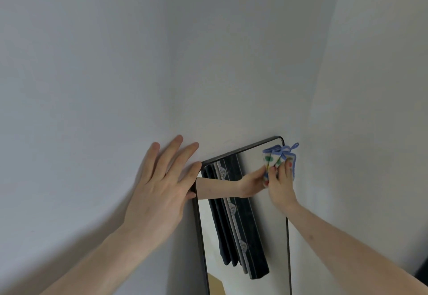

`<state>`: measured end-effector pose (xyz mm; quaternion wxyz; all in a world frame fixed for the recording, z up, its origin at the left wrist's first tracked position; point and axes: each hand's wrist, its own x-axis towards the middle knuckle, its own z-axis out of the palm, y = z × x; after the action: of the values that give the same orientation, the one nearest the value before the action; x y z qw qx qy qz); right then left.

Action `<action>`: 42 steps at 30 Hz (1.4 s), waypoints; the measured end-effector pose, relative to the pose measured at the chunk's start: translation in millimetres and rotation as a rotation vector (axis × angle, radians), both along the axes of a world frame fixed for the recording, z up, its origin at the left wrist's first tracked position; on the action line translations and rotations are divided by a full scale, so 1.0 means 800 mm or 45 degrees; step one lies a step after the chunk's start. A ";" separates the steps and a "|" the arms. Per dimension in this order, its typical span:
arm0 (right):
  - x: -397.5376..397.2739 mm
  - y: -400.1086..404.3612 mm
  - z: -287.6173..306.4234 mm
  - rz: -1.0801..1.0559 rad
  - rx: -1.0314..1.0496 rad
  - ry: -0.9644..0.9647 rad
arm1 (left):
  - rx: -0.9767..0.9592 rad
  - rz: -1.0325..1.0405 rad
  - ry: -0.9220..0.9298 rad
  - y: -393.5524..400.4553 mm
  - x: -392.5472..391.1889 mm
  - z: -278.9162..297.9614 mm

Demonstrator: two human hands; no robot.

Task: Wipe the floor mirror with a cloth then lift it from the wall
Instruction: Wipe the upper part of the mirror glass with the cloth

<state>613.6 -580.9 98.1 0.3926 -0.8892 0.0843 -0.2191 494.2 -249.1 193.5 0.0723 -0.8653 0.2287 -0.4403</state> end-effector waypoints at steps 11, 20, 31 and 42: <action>-0.050 0.070 0.022 0.050 0.140 -0.100 | -0.013 0.008 0.017 -0.001 -0.004 0.002; -0.166 0.208 0.027 0.583 0.025 -0.255 | -0.024 -0.013 0.007 0.000 -0.004 0.002; -0.136 0.171 0.013 0.380 0.137 -0.144 | -0.009 -0.006 0.014 0.003 -0.006 0.002; -0.161 0.160 -0.022 0.491 -0.119 -0.172 | -0.021 -0.024 -0.001 0.003 -0.003 0.000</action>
<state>484.9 -452.8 80.1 0.3903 -0.8894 -0.1241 -0.2030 492.0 -246.5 193.8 0.0610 -0.8635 0.2332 -0.4431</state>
